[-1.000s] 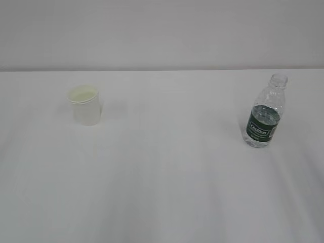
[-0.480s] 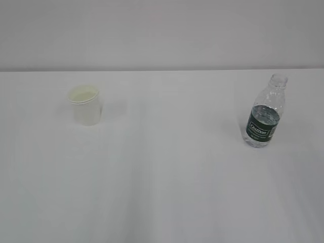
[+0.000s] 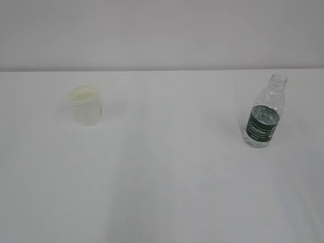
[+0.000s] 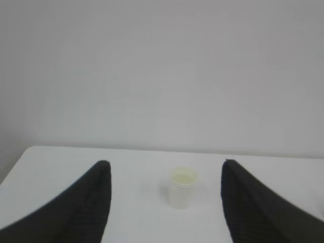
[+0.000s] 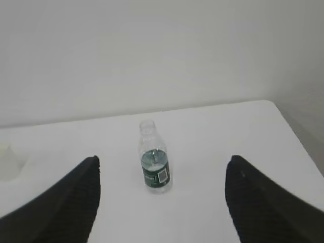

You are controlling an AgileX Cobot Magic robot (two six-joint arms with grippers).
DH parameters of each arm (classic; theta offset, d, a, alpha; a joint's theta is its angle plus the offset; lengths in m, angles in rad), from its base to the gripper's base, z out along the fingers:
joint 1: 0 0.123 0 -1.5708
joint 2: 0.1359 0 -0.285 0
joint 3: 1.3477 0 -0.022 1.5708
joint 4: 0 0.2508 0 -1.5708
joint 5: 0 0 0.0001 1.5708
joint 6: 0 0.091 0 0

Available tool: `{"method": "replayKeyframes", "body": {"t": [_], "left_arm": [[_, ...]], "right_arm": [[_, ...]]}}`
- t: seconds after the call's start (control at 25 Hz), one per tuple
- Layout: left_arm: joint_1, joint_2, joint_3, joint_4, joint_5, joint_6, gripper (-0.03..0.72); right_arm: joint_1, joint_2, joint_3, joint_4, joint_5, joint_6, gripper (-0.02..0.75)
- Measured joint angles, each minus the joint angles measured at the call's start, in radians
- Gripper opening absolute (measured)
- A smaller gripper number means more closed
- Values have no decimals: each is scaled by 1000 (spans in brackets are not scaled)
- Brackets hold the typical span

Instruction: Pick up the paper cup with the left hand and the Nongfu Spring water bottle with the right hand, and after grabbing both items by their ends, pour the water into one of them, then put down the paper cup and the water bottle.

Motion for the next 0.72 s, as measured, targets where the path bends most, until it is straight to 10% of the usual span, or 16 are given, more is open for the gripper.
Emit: {"method": "replayKeyframes", "body": {"t": [0.4,0.72], "left_arm": [[0,-39,-81,-52,316,69,484],[0,-50,-6,-42,442,90,477]], "right_arm": [[0,-77,-118,42,411,-144,575],[0,-113,-70,15,447,-198,574]]}}
